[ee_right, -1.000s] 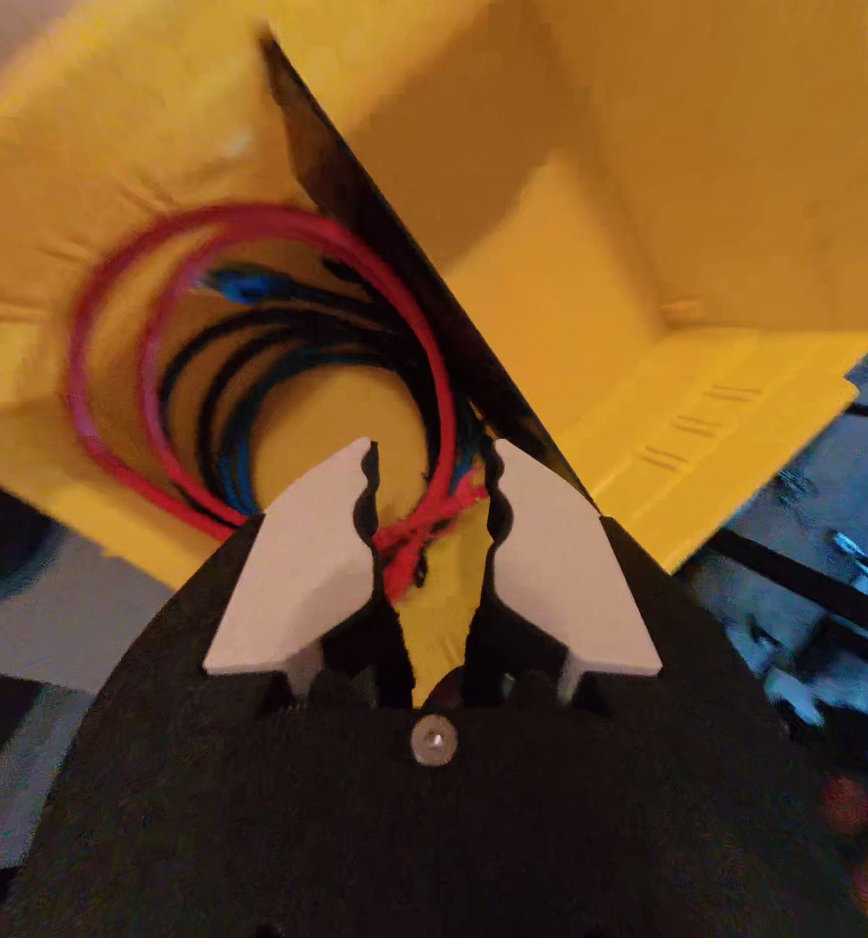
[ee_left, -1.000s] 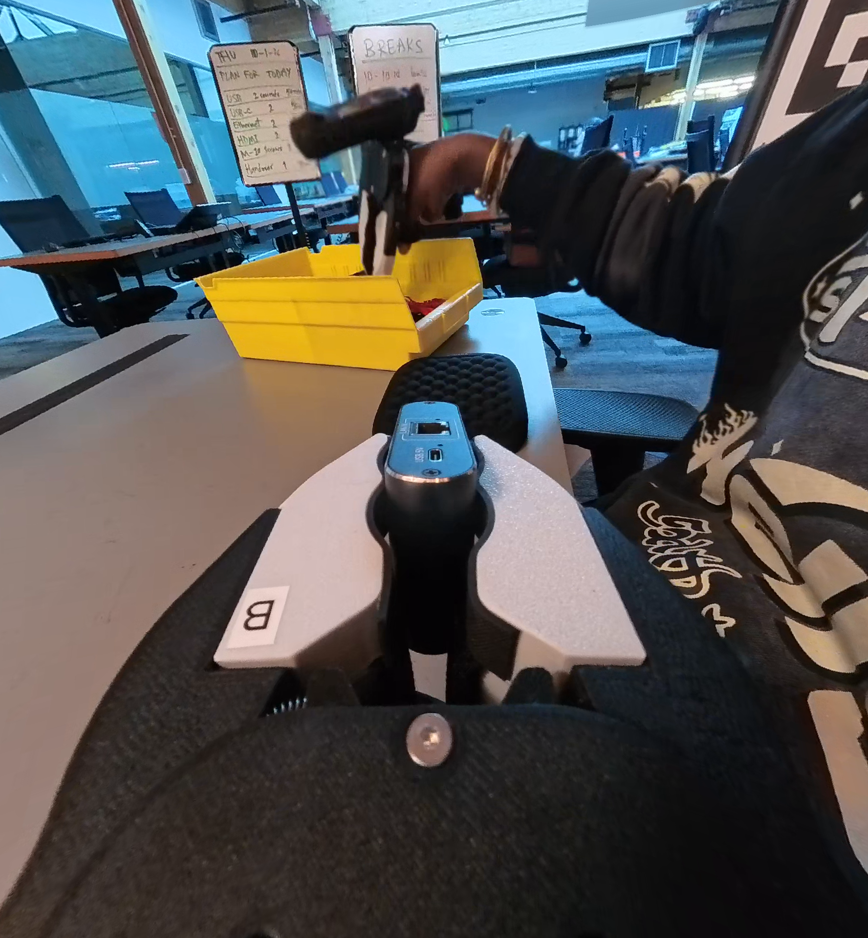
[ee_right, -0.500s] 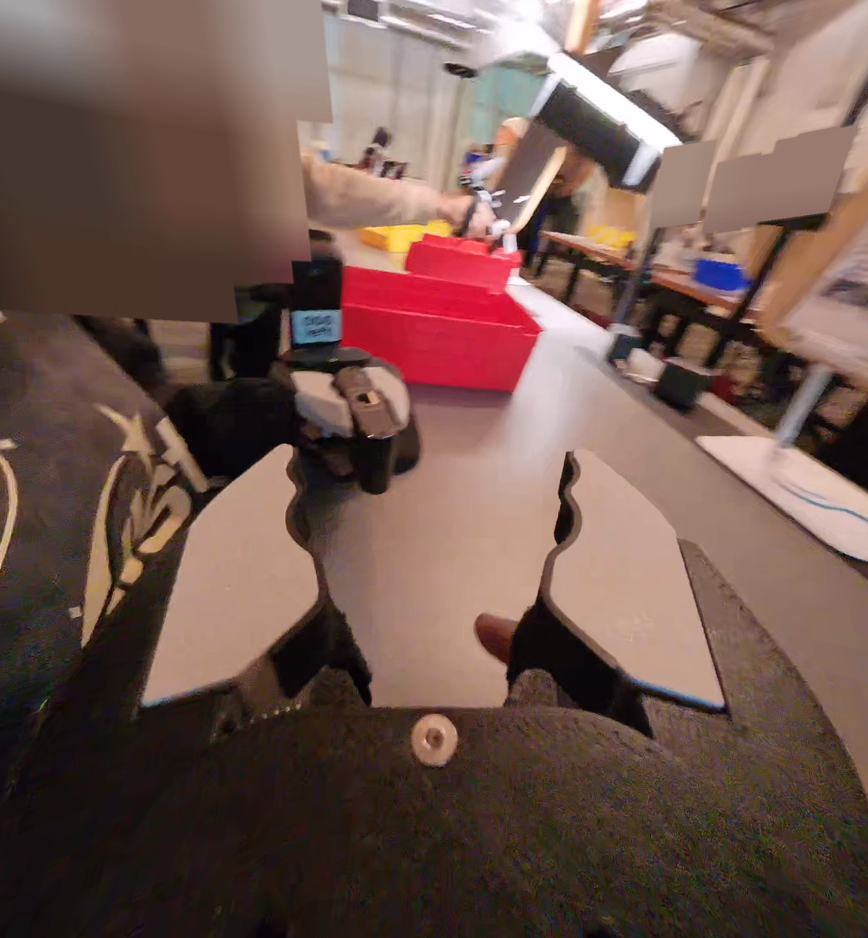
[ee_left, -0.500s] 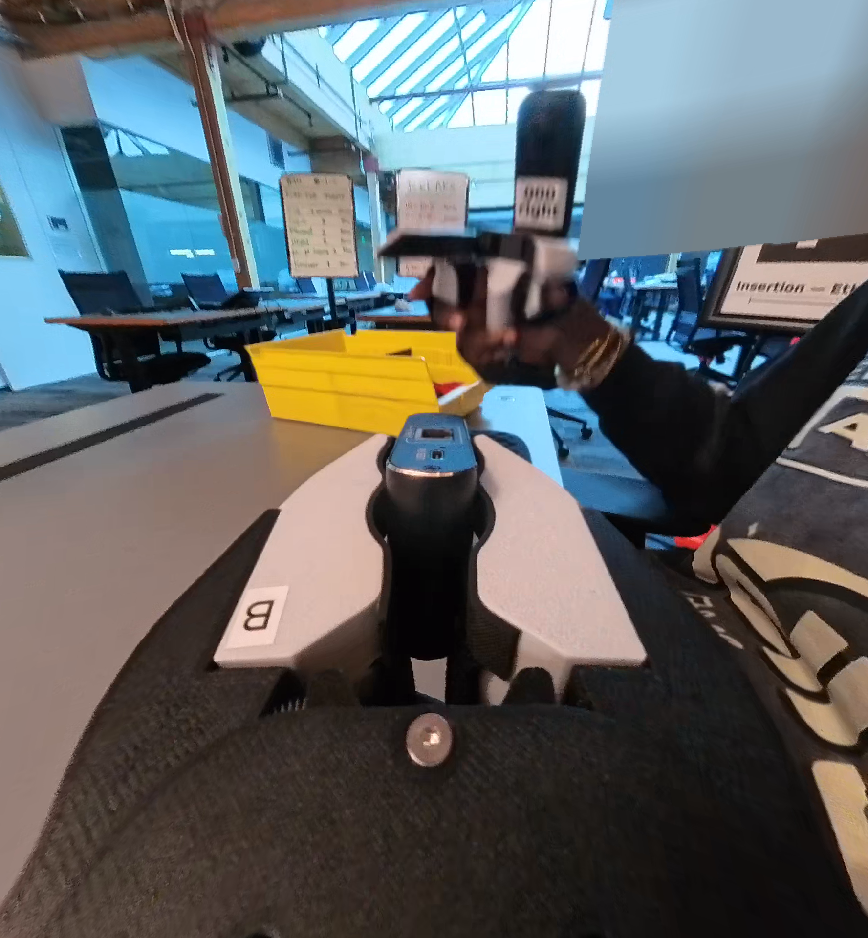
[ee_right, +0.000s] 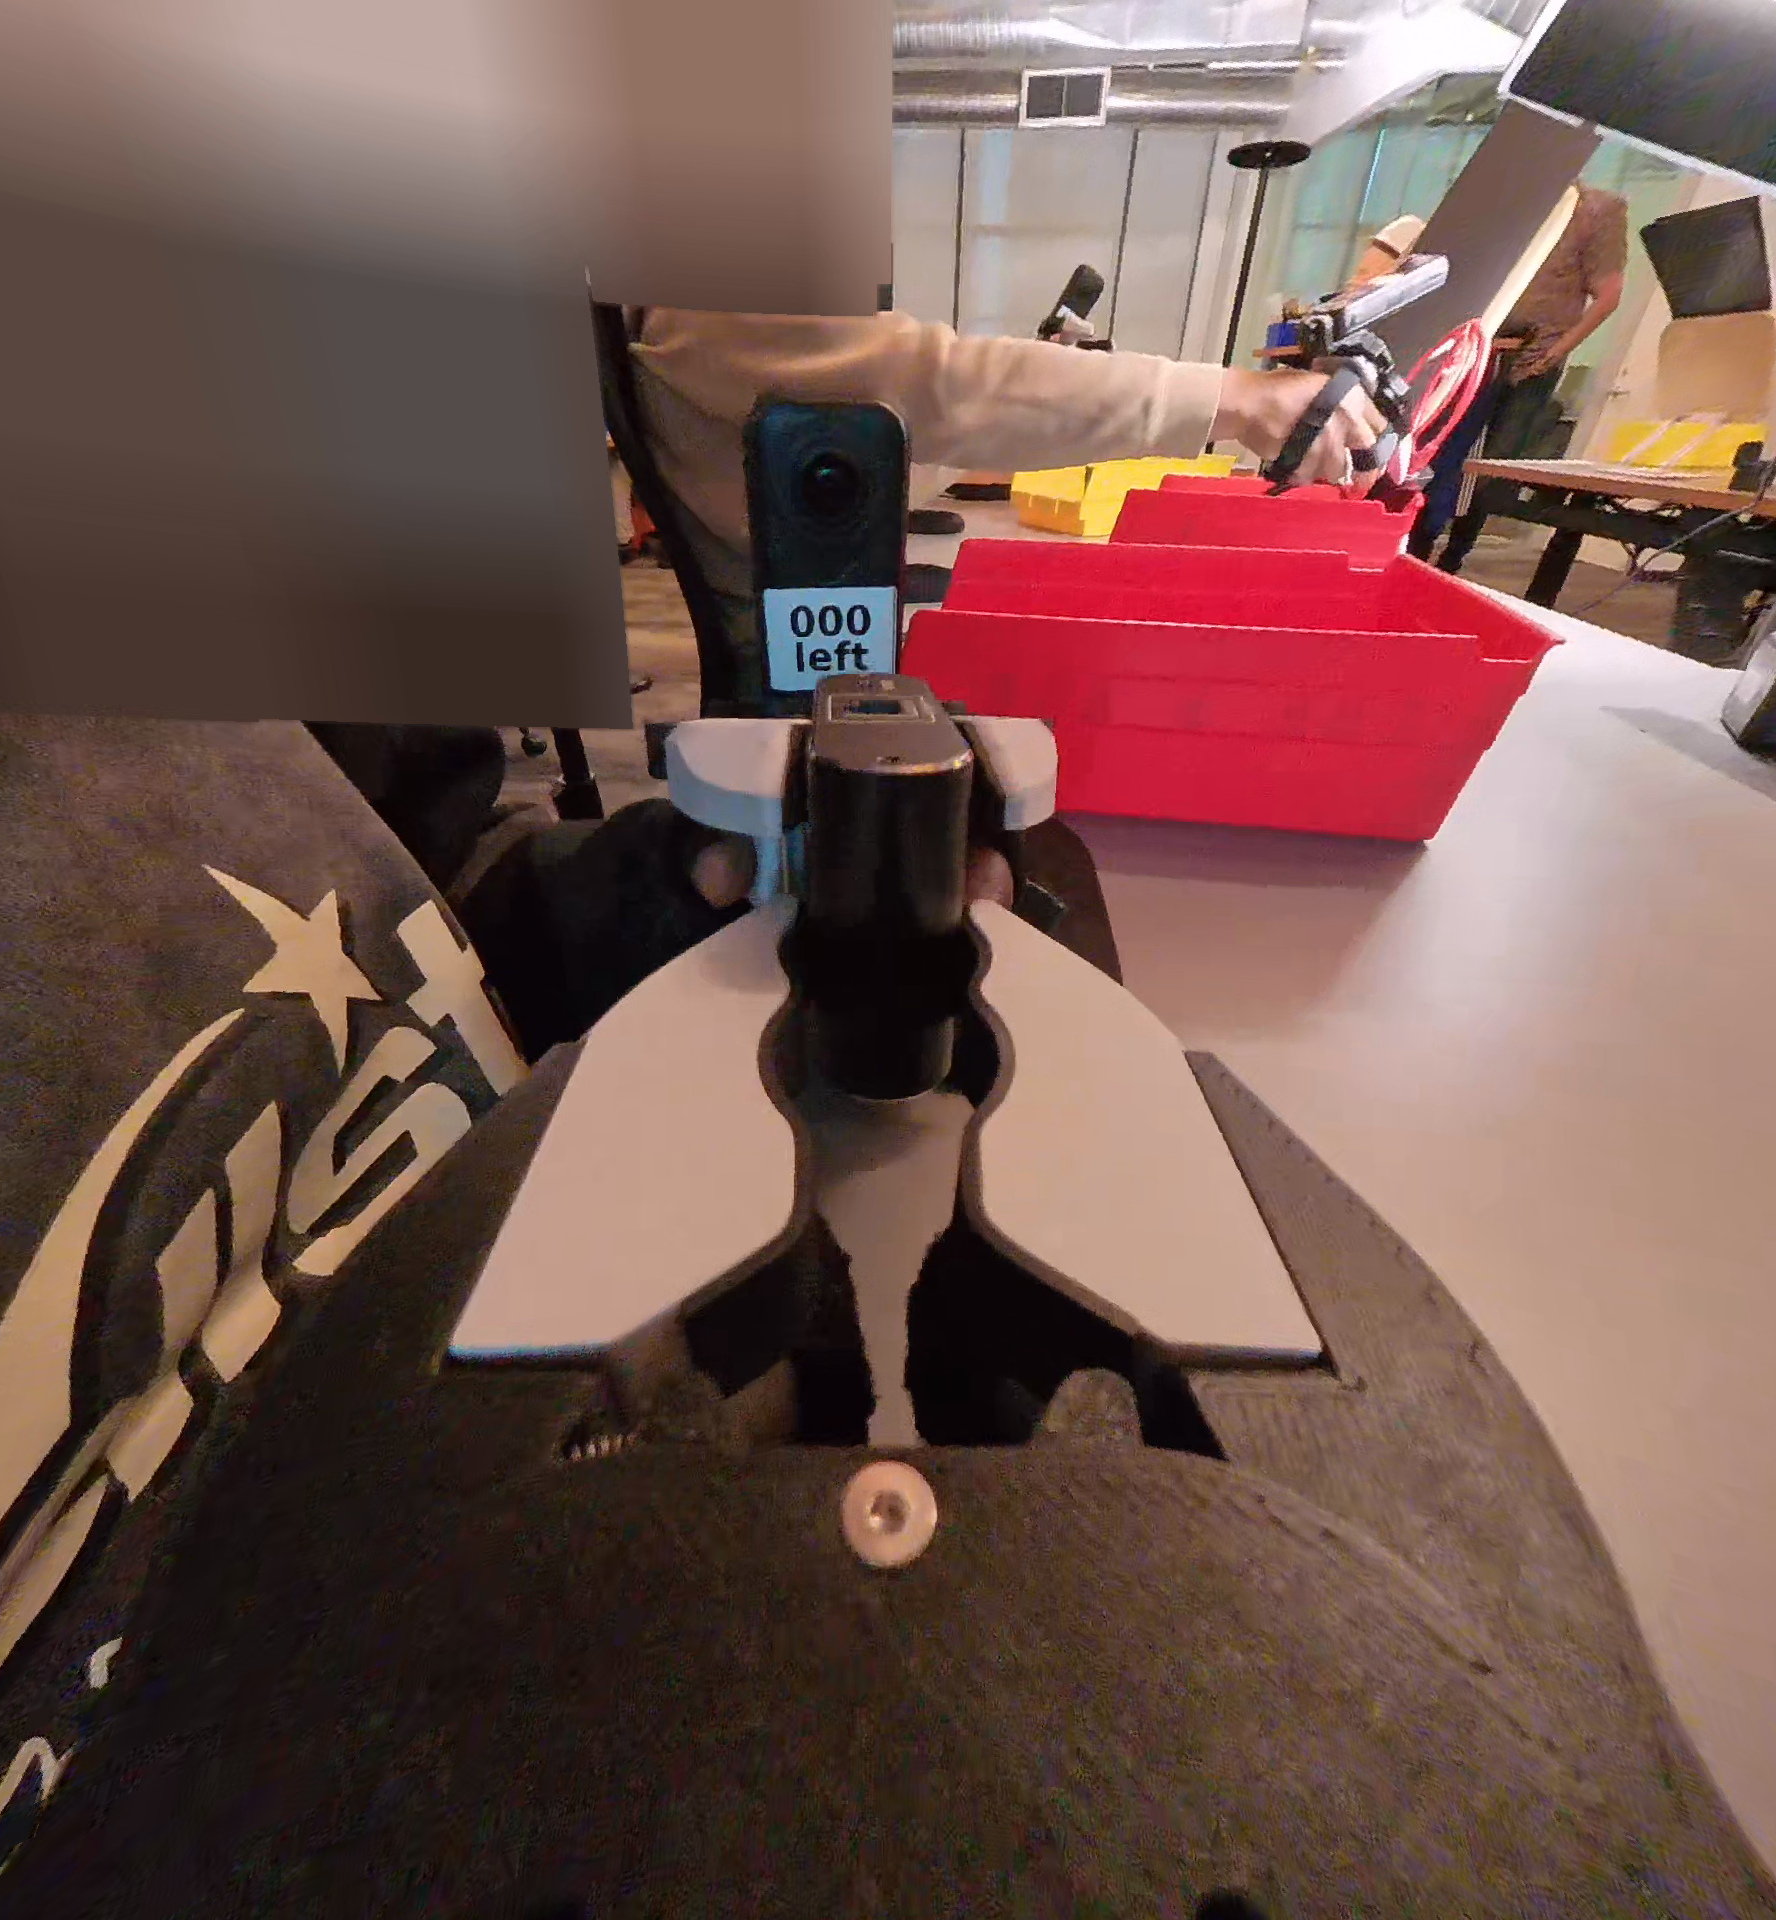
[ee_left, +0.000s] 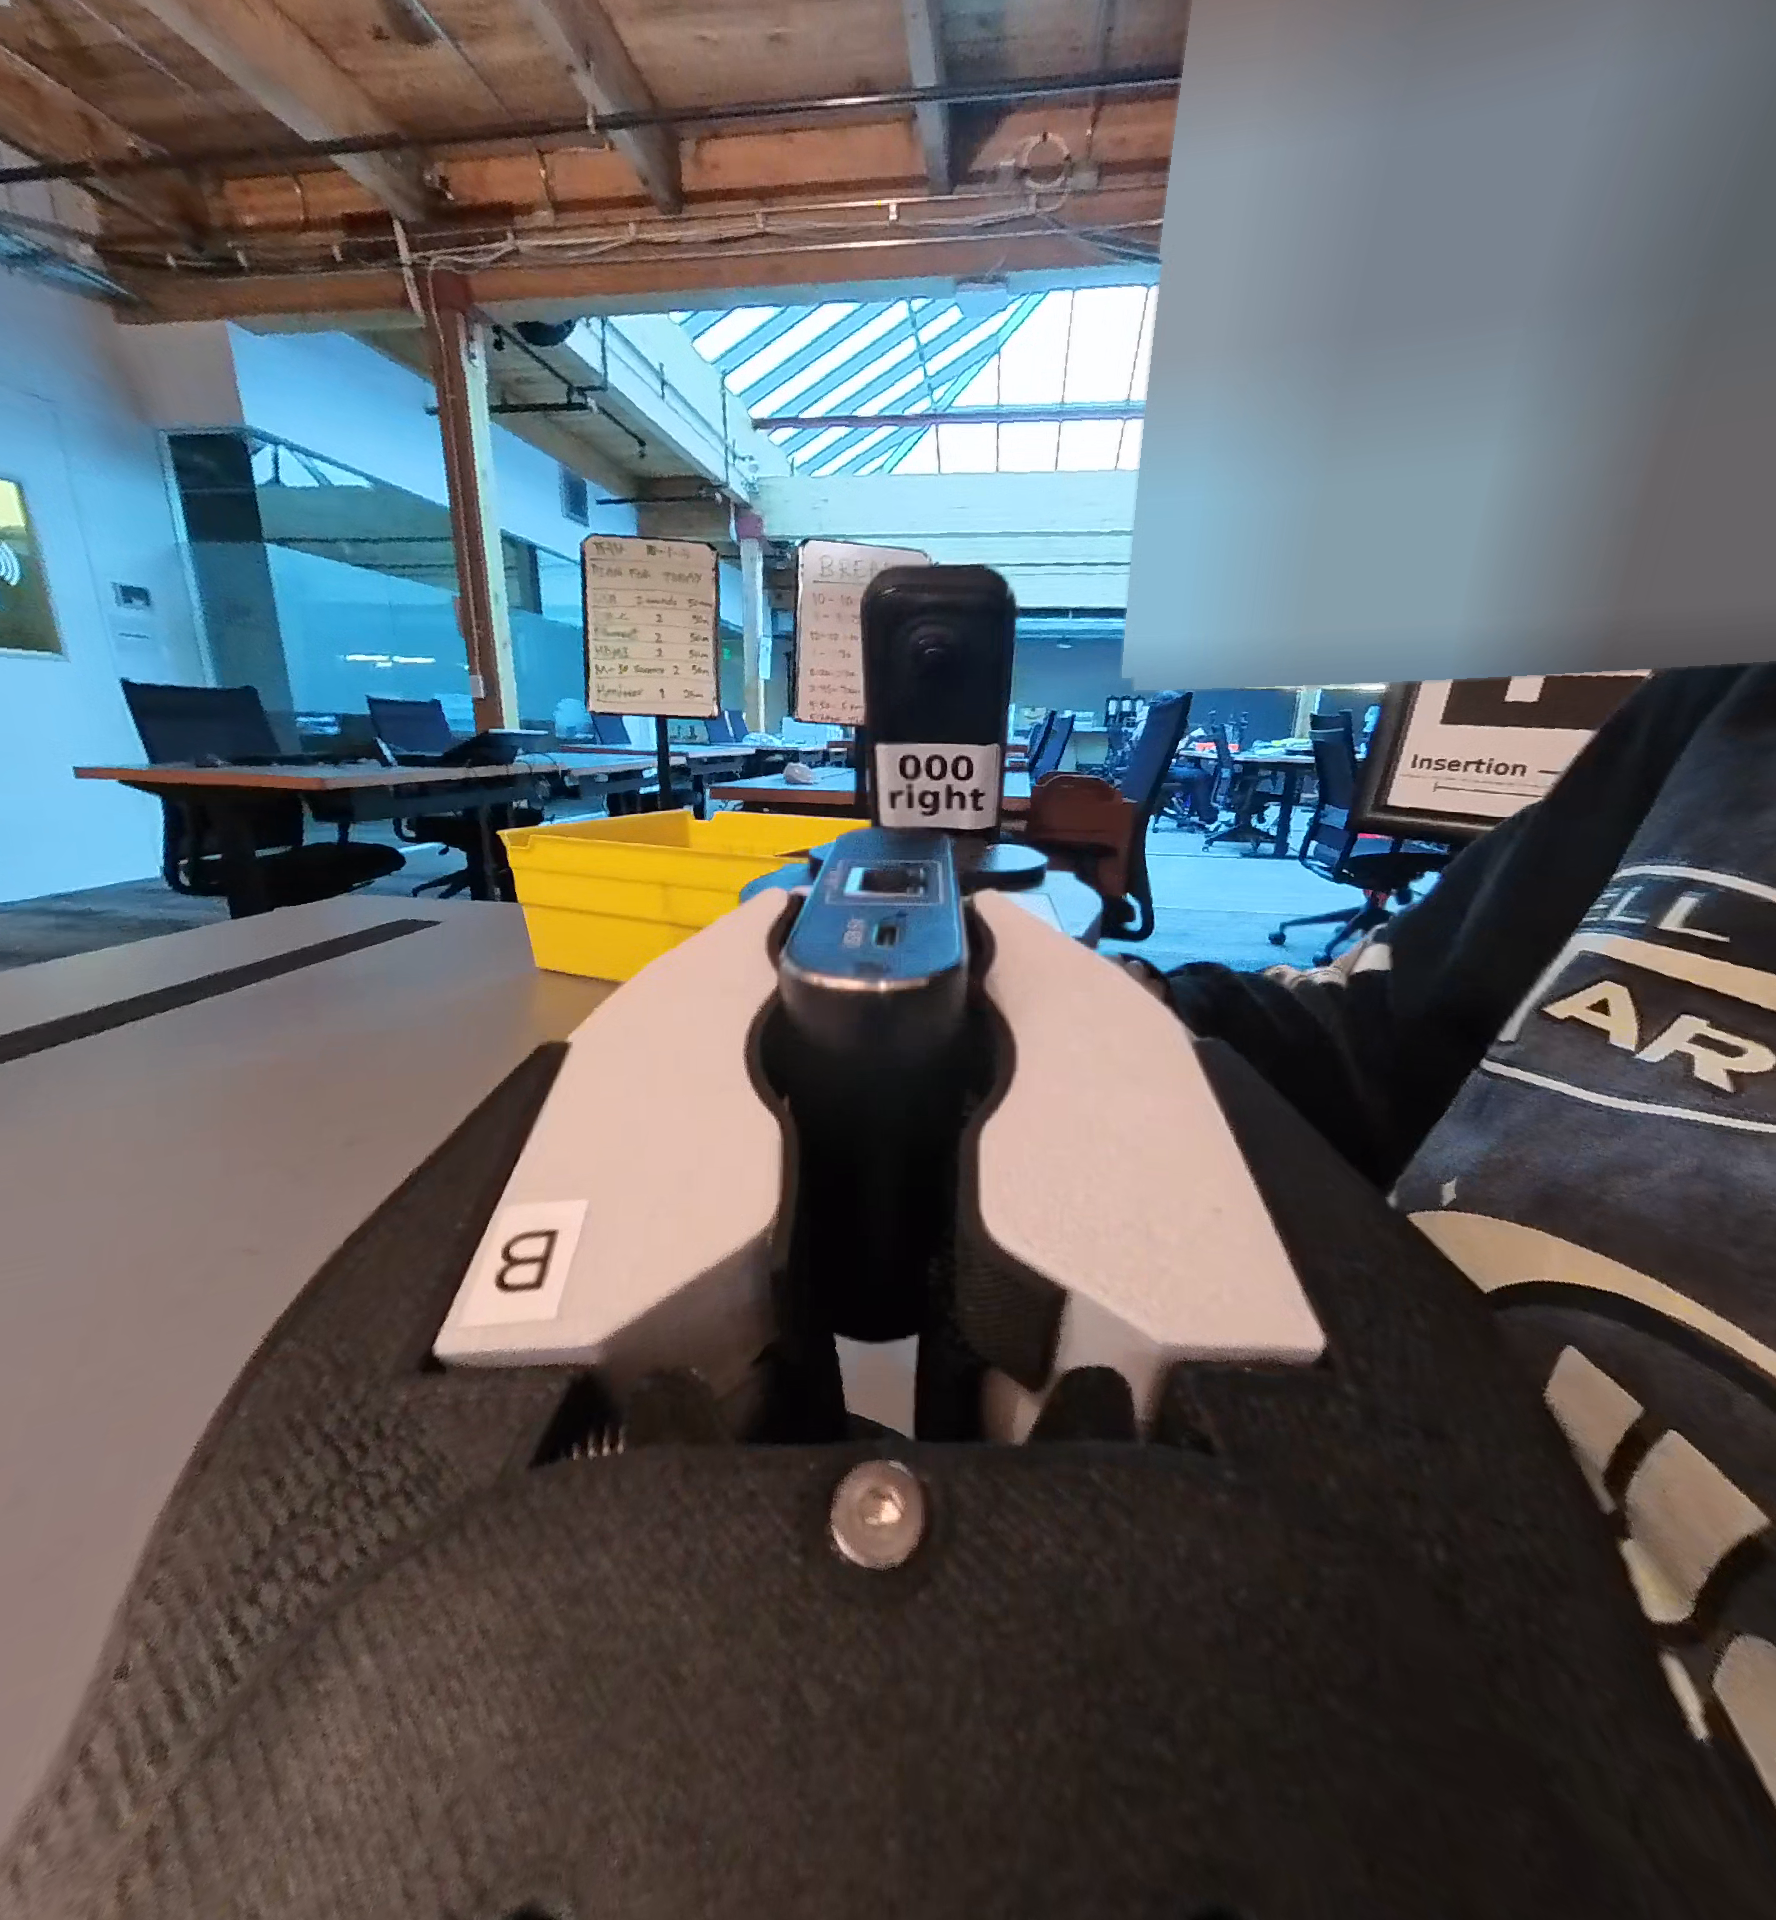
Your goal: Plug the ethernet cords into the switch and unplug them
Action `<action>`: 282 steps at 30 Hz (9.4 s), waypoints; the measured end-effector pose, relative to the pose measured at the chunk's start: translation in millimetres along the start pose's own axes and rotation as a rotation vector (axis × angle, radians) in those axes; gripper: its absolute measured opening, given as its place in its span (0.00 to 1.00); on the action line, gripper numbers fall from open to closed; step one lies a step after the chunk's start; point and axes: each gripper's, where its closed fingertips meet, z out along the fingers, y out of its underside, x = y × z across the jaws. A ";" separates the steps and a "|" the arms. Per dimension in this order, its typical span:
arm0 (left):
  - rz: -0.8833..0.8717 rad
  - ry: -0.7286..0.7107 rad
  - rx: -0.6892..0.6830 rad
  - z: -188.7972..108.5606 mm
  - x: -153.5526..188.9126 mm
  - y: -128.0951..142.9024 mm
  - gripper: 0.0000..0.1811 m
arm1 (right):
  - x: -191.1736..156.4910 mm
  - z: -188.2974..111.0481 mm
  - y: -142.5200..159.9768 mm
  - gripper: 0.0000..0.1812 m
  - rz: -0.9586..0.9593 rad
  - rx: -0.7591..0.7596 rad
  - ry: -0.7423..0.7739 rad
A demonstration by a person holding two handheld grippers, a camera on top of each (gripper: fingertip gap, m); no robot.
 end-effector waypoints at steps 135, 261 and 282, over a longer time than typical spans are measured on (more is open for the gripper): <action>0.312 -0.746 -1.428 -372.9 -66.0 8.9 0.42 | 22.0 -378.4 90.3 0.37 -0.158 -1.137 0.863; 0.107 -1.096 -0.391 -95.9 -134.2 -24.5 0.75 | 100.3 -226.8 28.6 0.73 0.341 -0.177 1.272; 0.121 -0.972 -0.442 -58.4 -184.8 -72.1 0.75 | 178.2 -215.6 -28.2 0.71 0.099 -0.380 1.319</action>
